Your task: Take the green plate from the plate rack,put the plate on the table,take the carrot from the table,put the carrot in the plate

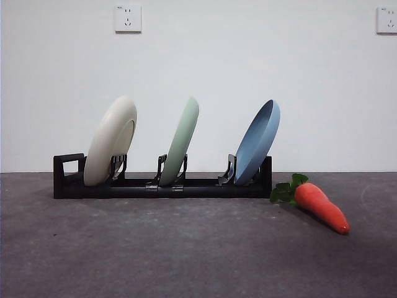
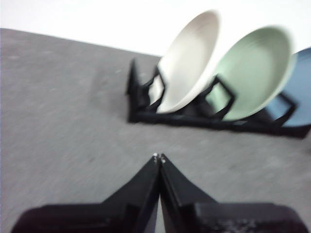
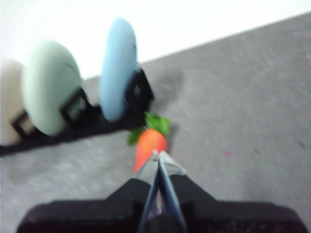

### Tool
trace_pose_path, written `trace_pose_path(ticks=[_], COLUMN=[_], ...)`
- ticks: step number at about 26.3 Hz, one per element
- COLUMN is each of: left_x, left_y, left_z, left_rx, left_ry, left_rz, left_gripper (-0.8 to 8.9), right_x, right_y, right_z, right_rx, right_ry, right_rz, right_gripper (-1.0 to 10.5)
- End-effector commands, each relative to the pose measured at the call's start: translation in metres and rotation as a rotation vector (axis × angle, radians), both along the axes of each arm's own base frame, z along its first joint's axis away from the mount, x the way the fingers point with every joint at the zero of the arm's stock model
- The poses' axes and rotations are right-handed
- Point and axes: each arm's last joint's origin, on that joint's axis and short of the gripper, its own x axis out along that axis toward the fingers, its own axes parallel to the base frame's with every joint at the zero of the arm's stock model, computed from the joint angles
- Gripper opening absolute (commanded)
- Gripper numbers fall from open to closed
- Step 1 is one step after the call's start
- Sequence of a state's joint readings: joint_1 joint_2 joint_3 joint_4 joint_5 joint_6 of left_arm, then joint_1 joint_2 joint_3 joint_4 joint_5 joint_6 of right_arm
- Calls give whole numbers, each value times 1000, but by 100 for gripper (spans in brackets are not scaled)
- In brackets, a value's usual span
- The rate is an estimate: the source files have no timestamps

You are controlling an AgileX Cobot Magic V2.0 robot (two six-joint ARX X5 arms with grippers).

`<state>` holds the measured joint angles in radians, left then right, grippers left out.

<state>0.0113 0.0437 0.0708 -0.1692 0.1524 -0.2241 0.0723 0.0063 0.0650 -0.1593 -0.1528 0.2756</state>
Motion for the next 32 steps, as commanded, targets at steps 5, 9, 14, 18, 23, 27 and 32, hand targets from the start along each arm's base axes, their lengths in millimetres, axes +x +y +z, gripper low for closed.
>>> trace_pose_path(ticks=[5,9,14,18,23,27,32], left_x=[-15,-23,-31,-35,-40,-43,-44], left_y=[-2,-5,-8,-10,-12,-12,-12], left_z=[52,79,111,133,157,168,171], left_rx=[-53,-58,-62,-29,32,89,116], left_ry=[-50,-32,19,59,138,219,335], left_rz=[-67,-148,-265,-372,-453,-479,-503], left_gripper=[-7,-6,-7,-6,-7,-7,-4], right_x=[-8,-10,-8,-5,1,3,3], right_y=[0,2,5,7,8,9,11], right_z=[48,76,118,150,175,179,176], right_rx=[33,4,-63,-118,-197,-242,-219], right_ry=[-8,86,185,270,420,529,585], right_rz=[32,88,218,313,382,424,508], right_gripper=[-12,-12,-12,-12,-11,-11,-3])
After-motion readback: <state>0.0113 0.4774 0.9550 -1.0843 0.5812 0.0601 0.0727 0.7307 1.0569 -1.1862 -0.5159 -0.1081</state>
